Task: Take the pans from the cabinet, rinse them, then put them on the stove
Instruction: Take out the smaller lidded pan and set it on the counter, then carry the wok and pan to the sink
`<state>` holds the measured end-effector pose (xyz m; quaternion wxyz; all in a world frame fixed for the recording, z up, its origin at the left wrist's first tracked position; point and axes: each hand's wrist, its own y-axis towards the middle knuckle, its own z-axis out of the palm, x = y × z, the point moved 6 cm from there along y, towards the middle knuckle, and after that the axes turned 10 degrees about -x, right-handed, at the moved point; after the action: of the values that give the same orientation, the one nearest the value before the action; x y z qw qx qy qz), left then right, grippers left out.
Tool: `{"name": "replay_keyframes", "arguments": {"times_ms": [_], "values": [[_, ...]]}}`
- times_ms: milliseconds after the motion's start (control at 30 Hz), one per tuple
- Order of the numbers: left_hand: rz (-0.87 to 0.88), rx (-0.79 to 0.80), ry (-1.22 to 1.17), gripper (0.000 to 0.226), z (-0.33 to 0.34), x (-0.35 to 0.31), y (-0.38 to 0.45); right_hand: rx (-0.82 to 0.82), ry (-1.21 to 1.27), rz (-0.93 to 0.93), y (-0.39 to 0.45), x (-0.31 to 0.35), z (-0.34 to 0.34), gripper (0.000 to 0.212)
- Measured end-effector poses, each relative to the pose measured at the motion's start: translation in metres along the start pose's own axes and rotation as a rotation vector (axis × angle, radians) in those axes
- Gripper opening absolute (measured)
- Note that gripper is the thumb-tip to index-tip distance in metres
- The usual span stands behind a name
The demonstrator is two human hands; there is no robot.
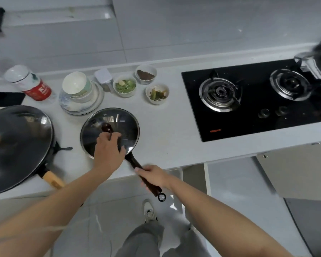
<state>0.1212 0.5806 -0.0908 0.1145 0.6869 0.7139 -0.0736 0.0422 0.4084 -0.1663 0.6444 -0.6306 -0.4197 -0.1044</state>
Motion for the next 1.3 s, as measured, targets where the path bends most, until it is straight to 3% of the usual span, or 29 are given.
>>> {"name": "replay_keyframes", "arguments": {"times_ms": [67,133,200,233,333,400,533,700,767,900,1033,1133,1300], "values": [[0.205,-0.024,-0.049,0.037,0.004,-0.035,0.001,-0.182,-0.06,-0.09,-0.002,-0.006,-0.032,0.055],[0.383,0.043,-0.118,0.035,0.018,-0.079,-0.001,-0.531,-0.151,-0.146,-0.019,-0.028,-0.085,0.045],[0.512,0.148,-0.178,0.038,0.039,-0.126,-0.005,-0.83,-0.299,-0.076,-0.046,-0.072,-0.134,0.032],[0.561,0.213,-0.188,0.041,0.049,-0.146,-0.009,-0.858,-0.367,0.023,-0.057,-0.097,-0.149,0.042],[0.693,0.384,-0.15,0.058,0.082,-0.211,-0.028,-0.596,-0.39,0.364,-0.073,-0.186,-0.164,0.079],[0.777,0.472,-0.068,0.062,0.103,-0.242,-0.043,-0.465,-0.443,0.435,-0.081,-0.226,-0.164,0.077],[0.84,0.538,0.044,0.066,0.135,-0.278,-0.066,-0.439,-0.48,0.362,-0.09,-0.253,-0.184,0.066],[0.75,0.579,0.164,0.071,0.169,-0.333,-0.087,-0.299,-0.37,0.261,-0.086,-0.281,-0.175,0.085],[0.681,0.622,0.269,0.07,0.181,-0.352,-0.092,-0.223,-0.314,0.202,-0.084,-0.291,-0.159,0.073],[0.594,0.77,0.411,0.067,0.183,-0.372,-0.104,-0.232,-0.363,0.087,-0.084,-0.299,-0.18,0.046],[0.444,0.861,0.264,0.075,0.171,-0.377,-0.094,-0.246,-0.392,0.063,-0.091,-0.321,-0.257,0.038],[0.366,0.894,0.295,0.085,0.172,-0.387,-0.092,-0.347,-0.459,0.018,-0.088,-0.324,-0.329,0.033],[0.328,0.864,0.481,0.076,0.17,-0.414,-0.082,-0.52,-0.502,-0.029,-0.072,-0.307,-0.412,0.024]]}}
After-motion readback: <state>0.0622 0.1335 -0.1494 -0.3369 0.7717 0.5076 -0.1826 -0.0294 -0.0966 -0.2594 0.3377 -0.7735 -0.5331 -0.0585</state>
